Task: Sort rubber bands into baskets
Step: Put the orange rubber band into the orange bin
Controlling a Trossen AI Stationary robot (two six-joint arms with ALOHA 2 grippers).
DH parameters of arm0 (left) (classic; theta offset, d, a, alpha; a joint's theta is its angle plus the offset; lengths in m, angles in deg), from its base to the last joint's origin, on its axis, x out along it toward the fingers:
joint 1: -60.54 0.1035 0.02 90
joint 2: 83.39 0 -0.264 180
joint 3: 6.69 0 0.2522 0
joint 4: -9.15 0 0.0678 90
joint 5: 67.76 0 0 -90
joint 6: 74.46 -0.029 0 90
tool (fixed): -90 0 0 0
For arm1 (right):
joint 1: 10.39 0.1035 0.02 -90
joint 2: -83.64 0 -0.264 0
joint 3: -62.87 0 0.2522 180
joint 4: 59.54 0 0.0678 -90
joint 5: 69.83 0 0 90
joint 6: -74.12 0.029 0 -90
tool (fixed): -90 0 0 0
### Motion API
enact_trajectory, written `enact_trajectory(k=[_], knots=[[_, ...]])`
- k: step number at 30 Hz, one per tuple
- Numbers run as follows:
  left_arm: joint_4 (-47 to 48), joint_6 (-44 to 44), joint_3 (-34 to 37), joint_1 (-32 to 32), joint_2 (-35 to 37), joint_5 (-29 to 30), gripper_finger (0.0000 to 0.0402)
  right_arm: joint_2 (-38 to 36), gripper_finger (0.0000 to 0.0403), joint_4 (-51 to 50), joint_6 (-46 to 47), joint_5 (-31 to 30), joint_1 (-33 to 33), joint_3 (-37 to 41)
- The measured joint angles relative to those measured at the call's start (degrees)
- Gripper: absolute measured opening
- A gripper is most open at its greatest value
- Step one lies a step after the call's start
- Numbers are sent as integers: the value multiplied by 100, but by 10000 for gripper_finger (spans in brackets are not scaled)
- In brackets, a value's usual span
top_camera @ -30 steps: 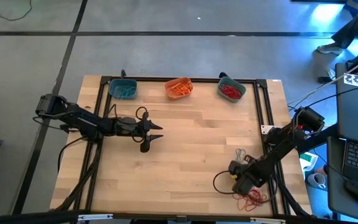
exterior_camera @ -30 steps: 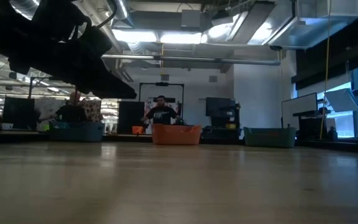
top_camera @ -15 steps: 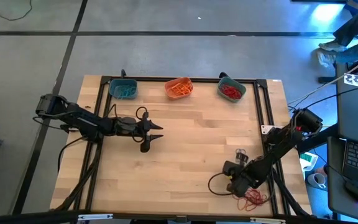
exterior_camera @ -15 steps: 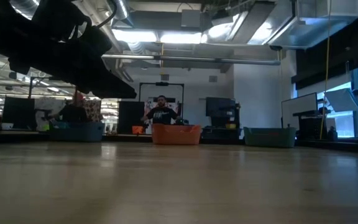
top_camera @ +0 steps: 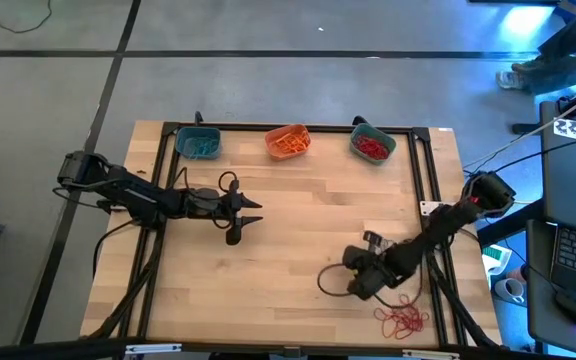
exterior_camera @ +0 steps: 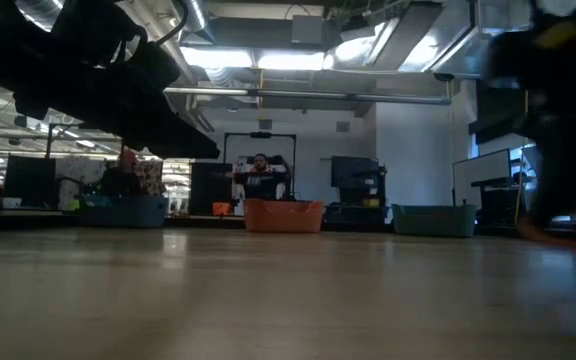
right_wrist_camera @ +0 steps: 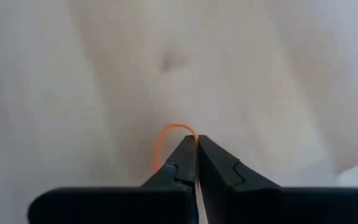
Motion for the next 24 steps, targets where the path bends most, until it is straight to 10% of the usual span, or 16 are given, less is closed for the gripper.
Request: enact_trajectory(k=[13,24], knots=[[7,177,0,-1,0,0,164,-9,14,979,-1602,-2547,-1395,4],[-142,186,0,-2,0,0,164,-11,14,2552,-3880,-2640,-3048,7]])
